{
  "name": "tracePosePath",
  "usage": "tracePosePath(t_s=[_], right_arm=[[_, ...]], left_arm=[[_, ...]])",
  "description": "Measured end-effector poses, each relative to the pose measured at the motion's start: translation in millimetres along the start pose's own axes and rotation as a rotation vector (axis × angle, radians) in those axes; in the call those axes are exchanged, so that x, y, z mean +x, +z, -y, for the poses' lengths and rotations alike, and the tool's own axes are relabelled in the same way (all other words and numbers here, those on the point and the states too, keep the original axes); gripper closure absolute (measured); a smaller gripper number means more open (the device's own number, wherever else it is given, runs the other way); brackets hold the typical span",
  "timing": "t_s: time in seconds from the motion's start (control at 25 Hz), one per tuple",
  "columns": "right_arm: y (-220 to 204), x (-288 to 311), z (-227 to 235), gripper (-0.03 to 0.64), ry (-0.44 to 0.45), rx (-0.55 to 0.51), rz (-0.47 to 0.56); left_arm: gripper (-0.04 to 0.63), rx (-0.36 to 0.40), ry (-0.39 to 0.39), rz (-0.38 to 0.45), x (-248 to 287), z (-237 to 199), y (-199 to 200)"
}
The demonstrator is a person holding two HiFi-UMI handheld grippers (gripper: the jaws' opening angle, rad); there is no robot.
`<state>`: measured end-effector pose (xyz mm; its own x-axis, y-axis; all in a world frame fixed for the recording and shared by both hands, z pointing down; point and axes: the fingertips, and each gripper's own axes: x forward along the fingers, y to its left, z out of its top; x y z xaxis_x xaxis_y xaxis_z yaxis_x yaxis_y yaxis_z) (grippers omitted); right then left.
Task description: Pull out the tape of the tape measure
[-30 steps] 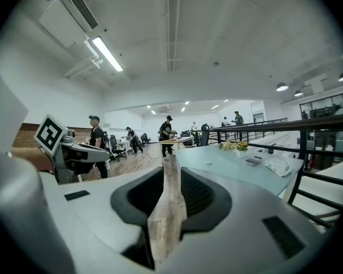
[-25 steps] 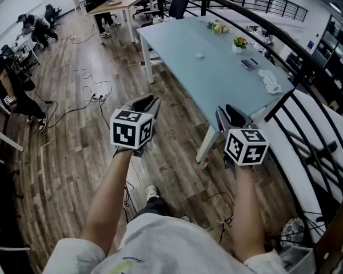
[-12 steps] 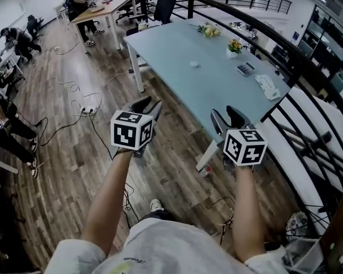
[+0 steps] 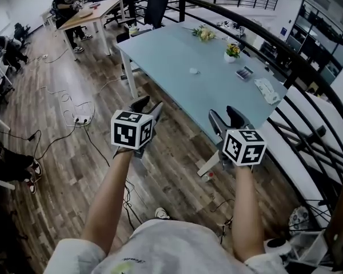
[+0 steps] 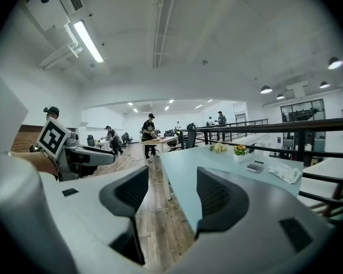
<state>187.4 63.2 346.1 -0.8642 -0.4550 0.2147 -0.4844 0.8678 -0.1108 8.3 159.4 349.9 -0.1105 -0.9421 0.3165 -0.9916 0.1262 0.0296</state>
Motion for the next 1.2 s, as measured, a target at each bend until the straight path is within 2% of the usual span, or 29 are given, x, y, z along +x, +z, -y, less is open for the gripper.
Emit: tracePosePath(t_s=[0.76,1.2], right_arm=[[5.2,72.7,-32.9,0.368,-0.042,0.008,0.000],[9.8,117.9,-7.0,0.368,-0.058,0.014,0.013]], left_arm=[[0.399,-0.008,-0.018,-0.010,14.6,-84.0,-5.3],[0.394,0.010,-0.019,-0.015,59.7,-107.9,1.7]])
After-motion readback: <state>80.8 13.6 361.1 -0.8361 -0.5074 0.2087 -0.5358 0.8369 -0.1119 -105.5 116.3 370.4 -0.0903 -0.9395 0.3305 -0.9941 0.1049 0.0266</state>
